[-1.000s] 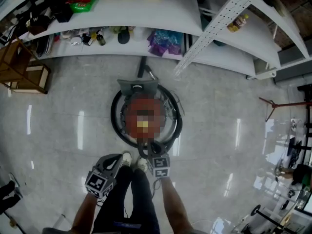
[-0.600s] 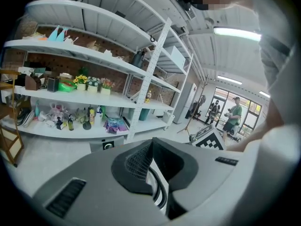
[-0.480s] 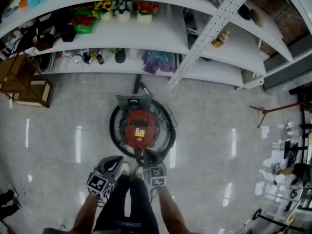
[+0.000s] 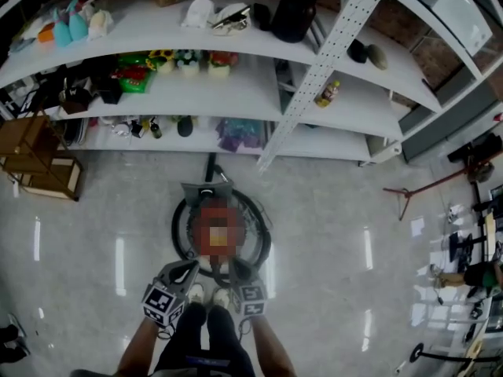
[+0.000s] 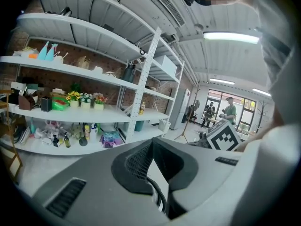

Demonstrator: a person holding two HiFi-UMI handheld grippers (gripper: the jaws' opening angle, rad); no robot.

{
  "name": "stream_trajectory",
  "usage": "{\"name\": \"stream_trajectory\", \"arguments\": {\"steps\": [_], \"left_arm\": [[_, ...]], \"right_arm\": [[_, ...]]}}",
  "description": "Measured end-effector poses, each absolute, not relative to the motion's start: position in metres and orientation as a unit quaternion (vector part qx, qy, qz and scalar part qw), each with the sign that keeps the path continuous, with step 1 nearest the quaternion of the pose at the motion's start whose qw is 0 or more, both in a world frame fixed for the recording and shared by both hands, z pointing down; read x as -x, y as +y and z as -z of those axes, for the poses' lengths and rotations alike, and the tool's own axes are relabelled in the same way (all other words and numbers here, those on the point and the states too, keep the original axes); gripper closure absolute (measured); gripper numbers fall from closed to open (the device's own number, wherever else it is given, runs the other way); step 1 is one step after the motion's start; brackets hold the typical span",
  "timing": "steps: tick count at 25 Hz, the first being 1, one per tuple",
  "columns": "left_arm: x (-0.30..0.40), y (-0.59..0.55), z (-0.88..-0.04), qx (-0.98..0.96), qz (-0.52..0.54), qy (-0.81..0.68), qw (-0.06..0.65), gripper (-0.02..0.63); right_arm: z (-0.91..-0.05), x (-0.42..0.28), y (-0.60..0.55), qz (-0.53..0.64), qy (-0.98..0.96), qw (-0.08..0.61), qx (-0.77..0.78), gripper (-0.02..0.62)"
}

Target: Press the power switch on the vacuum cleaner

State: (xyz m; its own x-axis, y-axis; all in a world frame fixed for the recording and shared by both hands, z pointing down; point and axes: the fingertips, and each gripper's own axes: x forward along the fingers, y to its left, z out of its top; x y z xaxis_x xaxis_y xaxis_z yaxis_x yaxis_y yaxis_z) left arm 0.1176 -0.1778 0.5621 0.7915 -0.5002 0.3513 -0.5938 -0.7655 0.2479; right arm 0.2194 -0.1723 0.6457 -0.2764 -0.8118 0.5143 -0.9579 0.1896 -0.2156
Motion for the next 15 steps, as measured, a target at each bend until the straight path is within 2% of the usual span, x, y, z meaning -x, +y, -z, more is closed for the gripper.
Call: {"name": "stream_trajectory", "arguments": {"steps": [15], "left_arm": [[-0.124, -0.173, -0.478, -0.946, -0.122, -0.272, 0.126, 0.6]], "right_arm": [[-0.54, -0.214, -0.155, -0.221, -0.76, 0.104, -0.602, 0.583]]}}
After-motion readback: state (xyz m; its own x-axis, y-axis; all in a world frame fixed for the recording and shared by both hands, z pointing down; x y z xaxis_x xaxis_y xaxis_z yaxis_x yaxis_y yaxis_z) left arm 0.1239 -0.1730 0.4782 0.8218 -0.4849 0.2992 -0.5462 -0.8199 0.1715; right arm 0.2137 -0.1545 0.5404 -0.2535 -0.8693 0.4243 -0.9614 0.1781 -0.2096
